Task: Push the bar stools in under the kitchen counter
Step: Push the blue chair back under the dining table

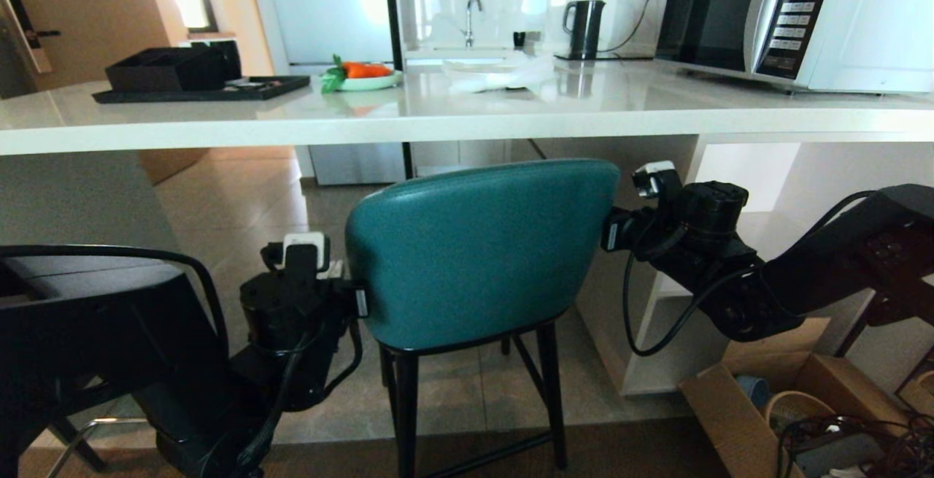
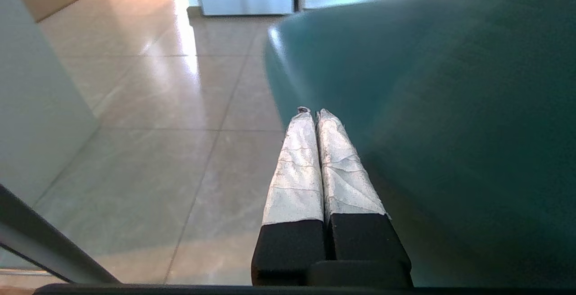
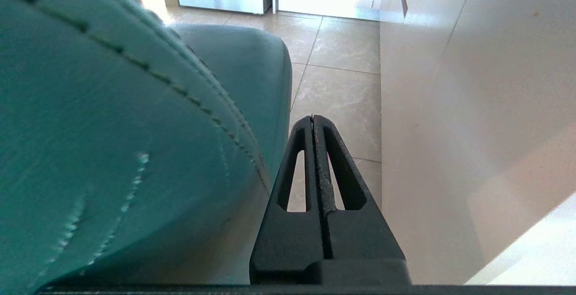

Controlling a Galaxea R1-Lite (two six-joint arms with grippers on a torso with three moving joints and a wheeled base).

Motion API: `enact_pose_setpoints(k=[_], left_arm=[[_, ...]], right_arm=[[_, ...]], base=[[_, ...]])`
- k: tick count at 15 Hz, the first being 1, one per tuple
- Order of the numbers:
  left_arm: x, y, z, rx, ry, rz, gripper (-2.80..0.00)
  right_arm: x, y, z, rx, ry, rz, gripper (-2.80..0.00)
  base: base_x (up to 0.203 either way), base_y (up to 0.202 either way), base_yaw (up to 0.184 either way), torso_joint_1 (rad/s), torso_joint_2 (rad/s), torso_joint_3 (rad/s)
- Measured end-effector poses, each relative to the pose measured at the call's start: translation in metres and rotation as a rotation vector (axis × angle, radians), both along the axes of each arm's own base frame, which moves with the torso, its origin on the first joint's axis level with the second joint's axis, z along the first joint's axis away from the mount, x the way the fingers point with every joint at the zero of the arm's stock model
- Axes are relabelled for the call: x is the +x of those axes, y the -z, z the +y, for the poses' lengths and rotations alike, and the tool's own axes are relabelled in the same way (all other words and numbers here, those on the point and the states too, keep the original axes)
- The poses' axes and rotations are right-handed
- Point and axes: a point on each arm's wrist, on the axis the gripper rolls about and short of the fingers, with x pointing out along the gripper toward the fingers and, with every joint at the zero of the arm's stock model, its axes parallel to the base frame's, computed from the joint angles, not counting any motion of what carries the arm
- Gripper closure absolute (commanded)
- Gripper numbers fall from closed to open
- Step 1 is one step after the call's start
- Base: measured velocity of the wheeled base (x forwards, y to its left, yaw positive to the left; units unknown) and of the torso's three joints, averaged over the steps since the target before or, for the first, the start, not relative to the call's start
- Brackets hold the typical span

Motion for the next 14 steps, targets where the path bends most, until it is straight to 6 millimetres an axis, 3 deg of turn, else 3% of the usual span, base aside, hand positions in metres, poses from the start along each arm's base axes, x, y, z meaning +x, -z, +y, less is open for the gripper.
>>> enact_pose_setpoints(k=[6, 11, 14], left_arm=[[0.031, -0.007, 0.009, -0.004, -0.018, -0.017, 0.00], [0.010, -0.001, -0.003, -0.001, 0.028, 0.003, 0.00], [0.017, -0.004, -0.002, -0.001, 0.020, -0.004, 0.00]], right_arm=[[0.000, -0.001, 0.001, 0.000, -0.005, -0.004, 0.00], [0.003, 0.000, -0.001, 0.000, -0.009, -0.002, 0.00], [0.003, 0.002, 0.002, -0.002, -0.018, 0.002, 0.00]], base=[[0.000, 0.000, 0.000, 0.000, 0.00, 0.000], [0.000, 0.000, 0.000, 0.000, 0.00, 0.000], [0.000, 0.000, 0.000, 0.000, 0.00, 0.000]])
